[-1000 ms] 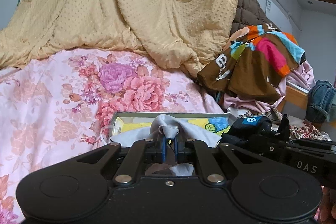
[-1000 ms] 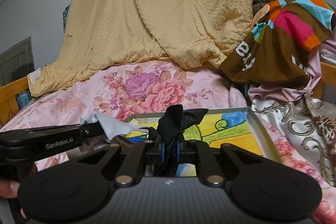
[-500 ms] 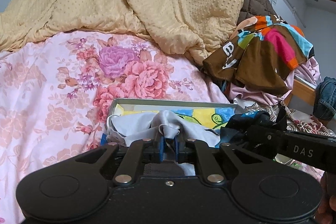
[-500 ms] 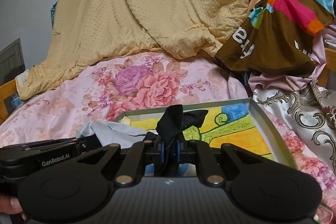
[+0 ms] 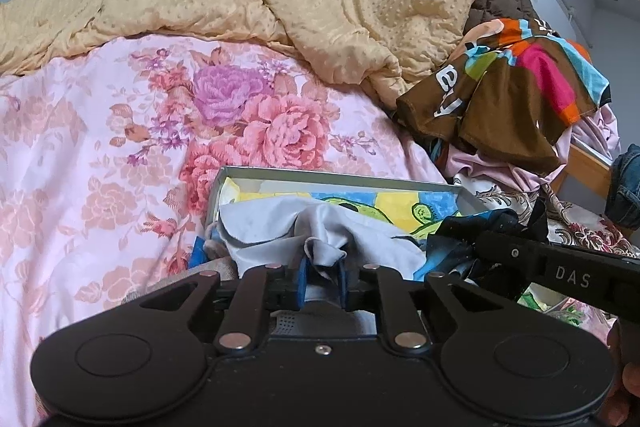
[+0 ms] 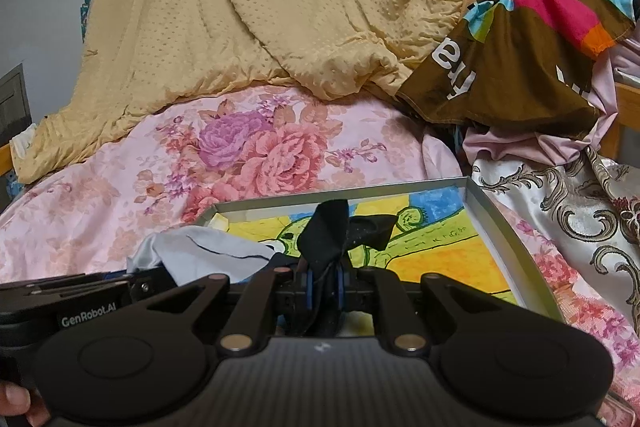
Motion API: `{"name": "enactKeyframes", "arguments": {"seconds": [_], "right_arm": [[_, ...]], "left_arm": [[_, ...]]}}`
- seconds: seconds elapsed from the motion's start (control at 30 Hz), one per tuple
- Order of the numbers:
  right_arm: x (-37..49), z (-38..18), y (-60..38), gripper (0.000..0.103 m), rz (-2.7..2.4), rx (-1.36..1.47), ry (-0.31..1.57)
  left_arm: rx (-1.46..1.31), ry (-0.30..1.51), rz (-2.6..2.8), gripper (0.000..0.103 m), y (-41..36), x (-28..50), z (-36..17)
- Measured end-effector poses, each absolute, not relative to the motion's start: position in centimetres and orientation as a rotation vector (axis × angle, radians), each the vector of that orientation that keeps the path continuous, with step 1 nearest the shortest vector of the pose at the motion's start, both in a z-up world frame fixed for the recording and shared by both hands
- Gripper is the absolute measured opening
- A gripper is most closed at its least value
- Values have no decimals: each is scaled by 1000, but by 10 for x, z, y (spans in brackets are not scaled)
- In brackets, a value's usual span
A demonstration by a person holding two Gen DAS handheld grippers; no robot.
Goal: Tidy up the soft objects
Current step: 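Lift and carry the grey cloth and black sock over the painted tray, then open both tools to drop the grey cloth and black sock into the tray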
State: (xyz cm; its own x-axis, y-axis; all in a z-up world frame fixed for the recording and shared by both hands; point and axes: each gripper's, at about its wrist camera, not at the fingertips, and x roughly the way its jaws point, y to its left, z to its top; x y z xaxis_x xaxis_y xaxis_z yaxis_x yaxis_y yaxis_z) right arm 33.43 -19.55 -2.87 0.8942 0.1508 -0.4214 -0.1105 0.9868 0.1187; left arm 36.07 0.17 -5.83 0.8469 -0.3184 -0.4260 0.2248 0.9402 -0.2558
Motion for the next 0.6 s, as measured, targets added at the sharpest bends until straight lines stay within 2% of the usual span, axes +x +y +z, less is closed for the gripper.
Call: {"name": "enactKeyframes", "arguments": {"seconds": [0.2, 0.6], "right_arm": [[341, -33, -195, 13, 129, 105, 459], [348, -39, -200, 18, 102, 117, 489]], "left_arm": [[-216, 483, -282, 15, 2, 361, -60], [-228, 487, -280, 30, 1, 361, -63]]}}
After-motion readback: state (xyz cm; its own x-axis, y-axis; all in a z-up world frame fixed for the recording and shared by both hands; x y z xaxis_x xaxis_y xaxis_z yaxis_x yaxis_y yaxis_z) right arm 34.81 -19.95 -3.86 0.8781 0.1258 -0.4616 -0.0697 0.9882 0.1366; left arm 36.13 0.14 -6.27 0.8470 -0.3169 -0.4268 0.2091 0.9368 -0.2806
